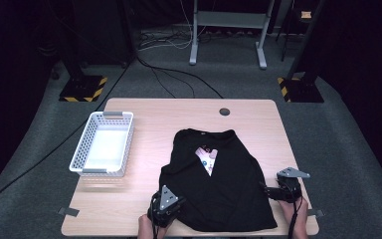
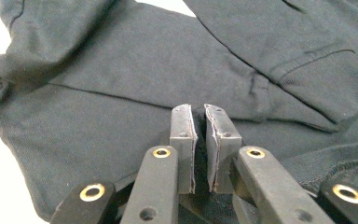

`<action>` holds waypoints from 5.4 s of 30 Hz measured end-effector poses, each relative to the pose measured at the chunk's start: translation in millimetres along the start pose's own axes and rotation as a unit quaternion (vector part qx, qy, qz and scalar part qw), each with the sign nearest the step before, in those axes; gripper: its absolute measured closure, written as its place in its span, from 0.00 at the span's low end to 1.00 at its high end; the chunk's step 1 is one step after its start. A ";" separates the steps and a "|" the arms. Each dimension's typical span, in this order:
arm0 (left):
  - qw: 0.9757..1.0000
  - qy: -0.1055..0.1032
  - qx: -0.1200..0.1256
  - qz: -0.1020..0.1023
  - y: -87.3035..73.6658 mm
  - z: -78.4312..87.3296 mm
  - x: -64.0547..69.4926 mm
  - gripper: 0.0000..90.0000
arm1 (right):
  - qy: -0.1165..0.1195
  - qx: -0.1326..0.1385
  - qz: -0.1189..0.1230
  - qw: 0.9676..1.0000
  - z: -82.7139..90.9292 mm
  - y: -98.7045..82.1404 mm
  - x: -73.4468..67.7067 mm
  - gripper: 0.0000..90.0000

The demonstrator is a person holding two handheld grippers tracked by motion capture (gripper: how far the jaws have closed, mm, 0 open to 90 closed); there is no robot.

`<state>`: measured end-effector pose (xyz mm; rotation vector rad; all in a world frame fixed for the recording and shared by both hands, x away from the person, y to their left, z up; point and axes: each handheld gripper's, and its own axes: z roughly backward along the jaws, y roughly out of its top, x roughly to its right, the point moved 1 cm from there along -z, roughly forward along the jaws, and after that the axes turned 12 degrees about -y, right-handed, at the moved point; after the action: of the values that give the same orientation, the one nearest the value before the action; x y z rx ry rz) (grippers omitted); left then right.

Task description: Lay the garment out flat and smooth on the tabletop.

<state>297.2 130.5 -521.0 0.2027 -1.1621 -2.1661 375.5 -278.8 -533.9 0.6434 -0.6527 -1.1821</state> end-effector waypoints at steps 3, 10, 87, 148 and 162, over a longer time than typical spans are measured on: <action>1.000 0.000 -0.002 -0.003 -3.5 2.2 1.6 0.92 | 0.000 0.000 0.000 1.000 0.0 0.0 0.0 0.18; 1.000 0.000 0.005 0.000 -12.8 12.2 4.1 0.90 | 0.000 0.000 0.000 1.000 0.0 0.0 0.0 0.18; 0.995 0.078 -0.037 0.050 -3.4 2.1 -84.3 0.08 | 0.008 -0.012 0.020 1.000 -20.8 28.5 -61.0 0.12; 0.993 0.101 -0.030 0.057 -32.7 54.1 -133.8 0.08 | 0.112 -0.015 0.070 0.991 2.4 78.7 -246.2 0.12; 0.993 0.099 -0.032 0.057 -32.3 53.8 -133.9 0.08 | 0.110 -0.051 0.107 0.987 -8.8 72.5 -309.9 0.27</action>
<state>361.9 262.6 -536.8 0.3076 -0.9680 -2.0297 350.4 38.4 -522.8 0.5909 -0.4583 -0.9228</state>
